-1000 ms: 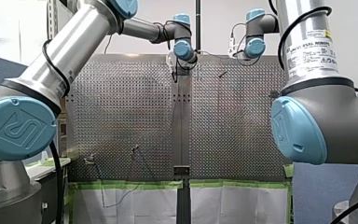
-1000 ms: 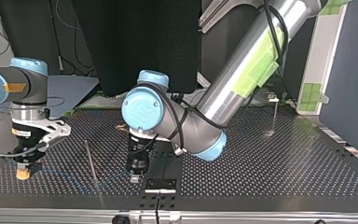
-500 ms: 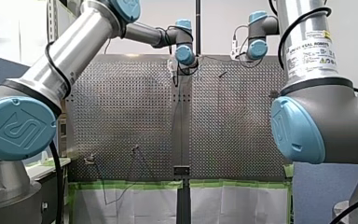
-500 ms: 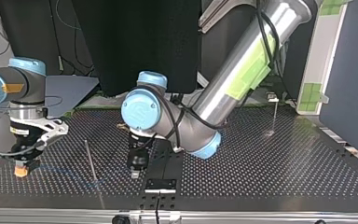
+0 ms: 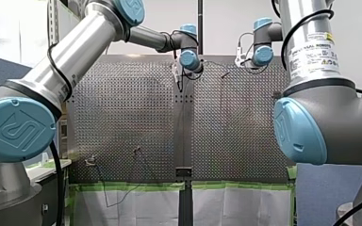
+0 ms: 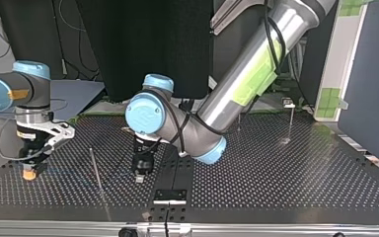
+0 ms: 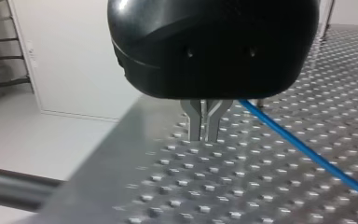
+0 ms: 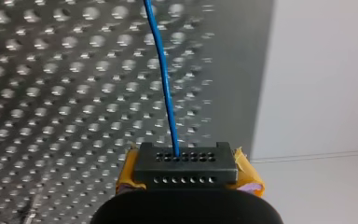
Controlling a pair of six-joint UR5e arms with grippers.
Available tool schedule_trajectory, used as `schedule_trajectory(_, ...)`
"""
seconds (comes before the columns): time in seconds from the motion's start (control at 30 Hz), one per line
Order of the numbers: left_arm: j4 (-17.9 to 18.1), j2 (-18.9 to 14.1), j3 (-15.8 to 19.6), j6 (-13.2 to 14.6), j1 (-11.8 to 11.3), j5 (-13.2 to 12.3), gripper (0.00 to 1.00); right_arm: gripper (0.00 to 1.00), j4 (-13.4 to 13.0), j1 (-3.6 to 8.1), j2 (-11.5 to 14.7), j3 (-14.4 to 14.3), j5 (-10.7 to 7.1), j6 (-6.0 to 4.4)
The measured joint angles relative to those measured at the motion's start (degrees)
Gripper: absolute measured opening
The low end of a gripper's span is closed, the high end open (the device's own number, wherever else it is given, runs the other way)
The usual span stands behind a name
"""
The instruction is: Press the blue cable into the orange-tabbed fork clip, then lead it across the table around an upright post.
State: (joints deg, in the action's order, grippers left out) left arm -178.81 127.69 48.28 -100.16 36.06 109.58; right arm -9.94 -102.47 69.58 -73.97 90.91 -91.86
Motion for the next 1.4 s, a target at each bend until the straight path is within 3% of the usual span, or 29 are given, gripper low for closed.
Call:
schedule_trajectory(0.27, 0.4, 3.3, 0.2, 0.1, 0.6, -0.1, 0.0, 0.0, 0.0, 0.07, -1.8, -0.3, -0.11, 0.08)
schedule_trajectory(0.87, 2.0, 4.1, 1.0, -0.5, 0.3, 0.6, 0.0, 0.0, -0.5, -0.11, -6.3, -3.6, 0.13, 0.41)
schedule_trajectory(1.33, 2.3, 7.9, 1.3, -0.4, 0.8, 0.5, 0.0, 0.0, -4.4, -0.32, -7.5, -7.1, 0.36, 0.35)
schedule_trajectory(1.4, 2.5, 8.1, 1.4, -0.1, 0.8, 0.5, 0.31, 0.0, -5.0, -0.45, -7.6, -8.0, 0.49, 0.31)
